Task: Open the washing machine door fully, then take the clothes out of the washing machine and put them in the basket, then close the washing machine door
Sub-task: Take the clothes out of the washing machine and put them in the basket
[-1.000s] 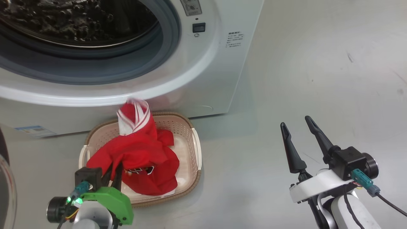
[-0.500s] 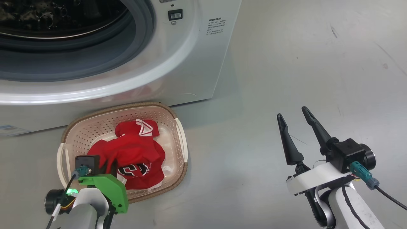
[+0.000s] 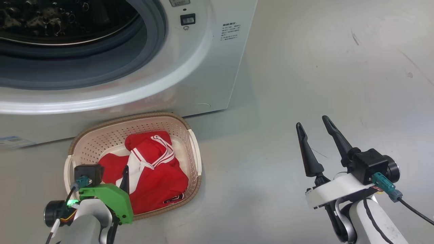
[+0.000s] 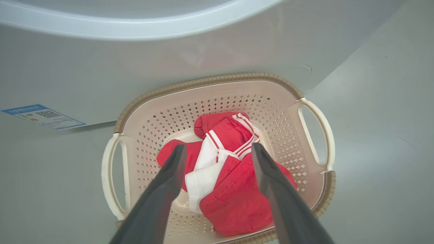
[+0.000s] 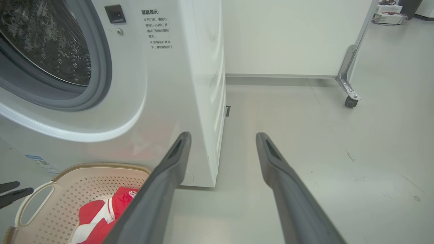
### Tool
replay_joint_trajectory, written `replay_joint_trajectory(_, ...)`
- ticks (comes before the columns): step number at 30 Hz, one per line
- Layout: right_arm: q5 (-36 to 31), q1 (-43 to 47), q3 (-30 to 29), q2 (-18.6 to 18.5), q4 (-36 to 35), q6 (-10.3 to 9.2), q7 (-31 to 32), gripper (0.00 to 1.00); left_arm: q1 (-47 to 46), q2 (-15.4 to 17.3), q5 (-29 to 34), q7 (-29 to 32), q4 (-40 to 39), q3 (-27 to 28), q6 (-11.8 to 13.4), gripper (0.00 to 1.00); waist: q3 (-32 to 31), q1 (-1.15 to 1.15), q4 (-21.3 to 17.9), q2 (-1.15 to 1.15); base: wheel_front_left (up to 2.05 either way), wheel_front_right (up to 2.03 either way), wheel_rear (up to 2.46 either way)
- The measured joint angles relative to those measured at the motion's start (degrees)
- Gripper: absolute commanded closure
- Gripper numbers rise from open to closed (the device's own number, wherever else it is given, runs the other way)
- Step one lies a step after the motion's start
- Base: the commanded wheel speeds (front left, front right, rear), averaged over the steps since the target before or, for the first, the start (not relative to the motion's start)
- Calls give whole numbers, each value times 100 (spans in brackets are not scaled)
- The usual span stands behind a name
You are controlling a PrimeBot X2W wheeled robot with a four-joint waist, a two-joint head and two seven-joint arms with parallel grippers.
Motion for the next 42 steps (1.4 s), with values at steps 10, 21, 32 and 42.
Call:
replay_joint_trajectory(10,0,38,-73,-35,153,-14,-56,0,-17,0,20,-797,-255,46,-7,0,-308,0,163,0,0,0,0)
replay_joint_trajectory(21,2,213,-131,-69,249,-66,-58,0,-7,0,216,-979,-924,58,11,0,-742,0,410,0,0,0,0)
replay_joint_trajectory(32,2,477,-230,-141,350,-134,-90,0,597,29,283,-980,-1533,145,196,0,-1326,0,622,0,0,0,0)
replay_joint_trajectory(42,2,717,-240,-163,338,-229,-88,0,1170,63,313,-980,-2176,168,308,0,-1798,0,774,0,0,0,0)
